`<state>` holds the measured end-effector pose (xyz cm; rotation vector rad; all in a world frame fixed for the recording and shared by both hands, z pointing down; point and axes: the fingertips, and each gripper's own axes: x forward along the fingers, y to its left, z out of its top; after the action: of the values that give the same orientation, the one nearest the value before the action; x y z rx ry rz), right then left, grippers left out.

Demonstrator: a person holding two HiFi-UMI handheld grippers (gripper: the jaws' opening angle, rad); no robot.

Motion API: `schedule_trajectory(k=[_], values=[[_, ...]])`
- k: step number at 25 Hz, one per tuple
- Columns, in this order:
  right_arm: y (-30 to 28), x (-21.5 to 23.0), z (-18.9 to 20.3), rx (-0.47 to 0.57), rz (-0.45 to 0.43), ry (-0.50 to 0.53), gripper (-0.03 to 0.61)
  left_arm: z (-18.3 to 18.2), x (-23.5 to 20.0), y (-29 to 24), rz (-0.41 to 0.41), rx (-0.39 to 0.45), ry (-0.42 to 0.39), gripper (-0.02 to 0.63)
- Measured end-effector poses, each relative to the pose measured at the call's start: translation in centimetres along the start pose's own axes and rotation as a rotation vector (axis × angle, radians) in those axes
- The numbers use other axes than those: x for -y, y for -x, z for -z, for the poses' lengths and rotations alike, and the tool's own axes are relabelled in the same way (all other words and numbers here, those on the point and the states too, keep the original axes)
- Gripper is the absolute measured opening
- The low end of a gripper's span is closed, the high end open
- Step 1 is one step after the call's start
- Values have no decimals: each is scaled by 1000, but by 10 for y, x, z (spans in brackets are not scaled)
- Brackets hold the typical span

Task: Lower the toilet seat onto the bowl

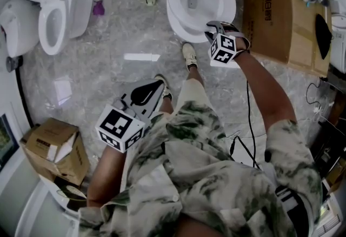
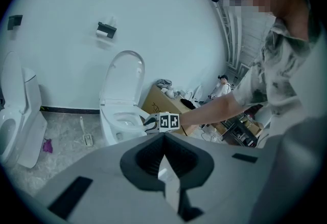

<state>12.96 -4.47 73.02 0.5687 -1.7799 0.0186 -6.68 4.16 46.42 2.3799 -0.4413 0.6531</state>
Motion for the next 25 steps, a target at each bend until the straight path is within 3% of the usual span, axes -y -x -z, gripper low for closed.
schedule_trajectory(k=[25], values=[[-43, -34, 17, -2, -68, -23, 153, 12, -14, -37, 13, -37, 24, 21]])
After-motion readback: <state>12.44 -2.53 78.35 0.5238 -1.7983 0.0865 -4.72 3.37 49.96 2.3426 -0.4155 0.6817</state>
